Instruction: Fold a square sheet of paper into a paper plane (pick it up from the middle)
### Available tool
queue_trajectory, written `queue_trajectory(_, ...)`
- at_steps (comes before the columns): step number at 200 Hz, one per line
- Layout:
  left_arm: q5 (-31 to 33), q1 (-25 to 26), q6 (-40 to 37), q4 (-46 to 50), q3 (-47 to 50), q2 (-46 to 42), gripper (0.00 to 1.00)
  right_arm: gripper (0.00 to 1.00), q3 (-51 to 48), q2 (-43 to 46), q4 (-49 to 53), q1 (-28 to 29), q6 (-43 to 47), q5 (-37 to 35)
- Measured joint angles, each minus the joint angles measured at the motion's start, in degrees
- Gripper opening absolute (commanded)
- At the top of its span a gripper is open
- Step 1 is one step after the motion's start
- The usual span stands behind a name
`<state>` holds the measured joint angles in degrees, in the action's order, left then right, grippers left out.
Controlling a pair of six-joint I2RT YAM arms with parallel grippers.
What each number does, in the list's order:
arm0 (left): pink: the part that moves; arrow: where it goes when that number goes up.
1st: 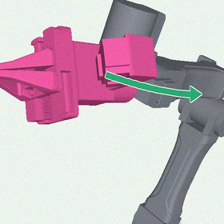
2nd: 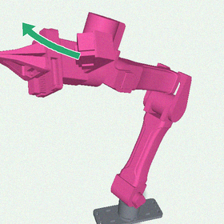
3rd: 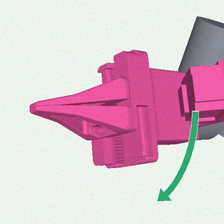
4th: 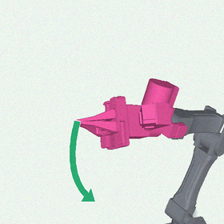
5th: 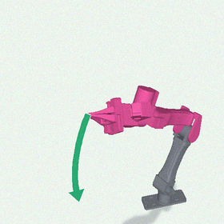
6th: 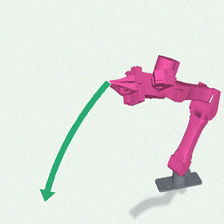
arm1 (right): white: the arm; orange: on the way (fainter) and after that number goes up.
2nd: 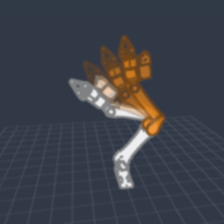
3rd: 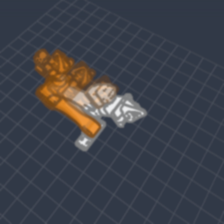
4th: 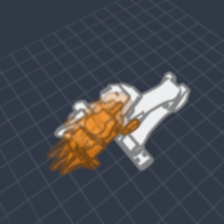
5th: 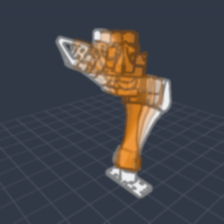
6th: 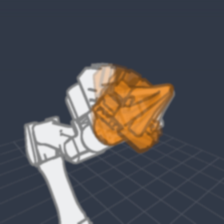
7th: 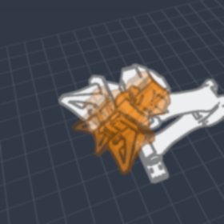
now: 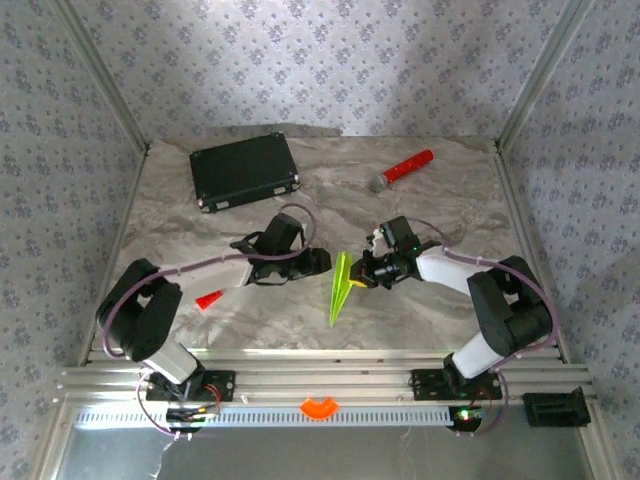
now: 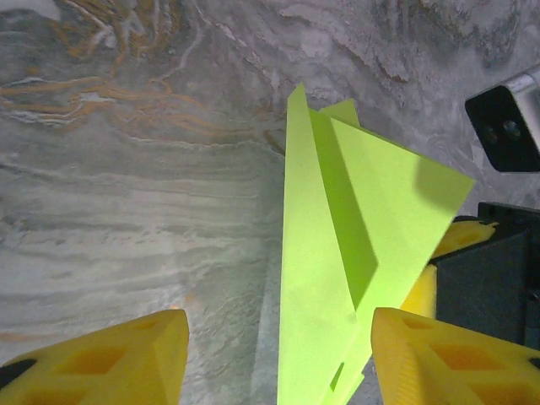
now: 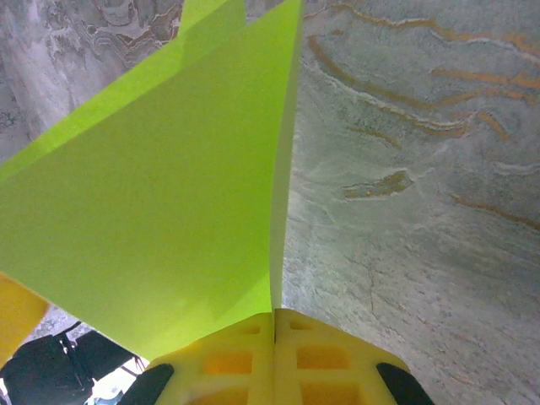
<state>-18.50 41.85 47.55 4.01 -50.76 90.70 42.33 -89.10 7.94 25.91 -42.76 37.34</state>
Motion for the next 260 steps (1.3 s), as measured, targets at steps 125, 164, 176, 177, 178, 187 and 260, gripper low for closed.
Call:
queue_trajectory(125,-1.55,1.68,-2.01,-0.24,-2.51,6.71,0.55,0.0,0.0,-0.7,-0.5,0.74,-0.02,-0.04)
queue_trajectory(164,-0.37,1.79,-2.05,-0.46,-1.7,3.93,0.52,0.0,0.0,-0.7,-1.16,0.76,-0.17,-0.04)
queue_trajectory(176,-0.55,1.79,-2.05,-0.85,-1.6,3.96,0.5,0.0,-0.02,-0.74,-1.73,0.76,-0.35,-0.02)
queue_trajectory(177,-0.57,1.79,-2.08,-0.87,-1.57,3.96,0.5,0.0,-0.02,-0.76,-1.79,0.76,-0.39,-0.02)
queue_trajectory(178,-0.59,1.79,-2.05,-0.9,-1.57,3.96,0.5,0.0,-0.02,-0.76,-1.81,0.76,-0.42,-0.02)
queue_trajectory(187,-1.03,1.81,-2.03,-0.94,-1.57,4.07,0.48,0.0,-0.02,-0.9,-2.29,0.76,-0.7,-0.02)
queue_trajectory(260,-2.1,2.21,-2.86,-1.18,-1.57,6.97,0.29,0.0,-0.46,-1.36,-5.31,0.87,-1.84,0.07)
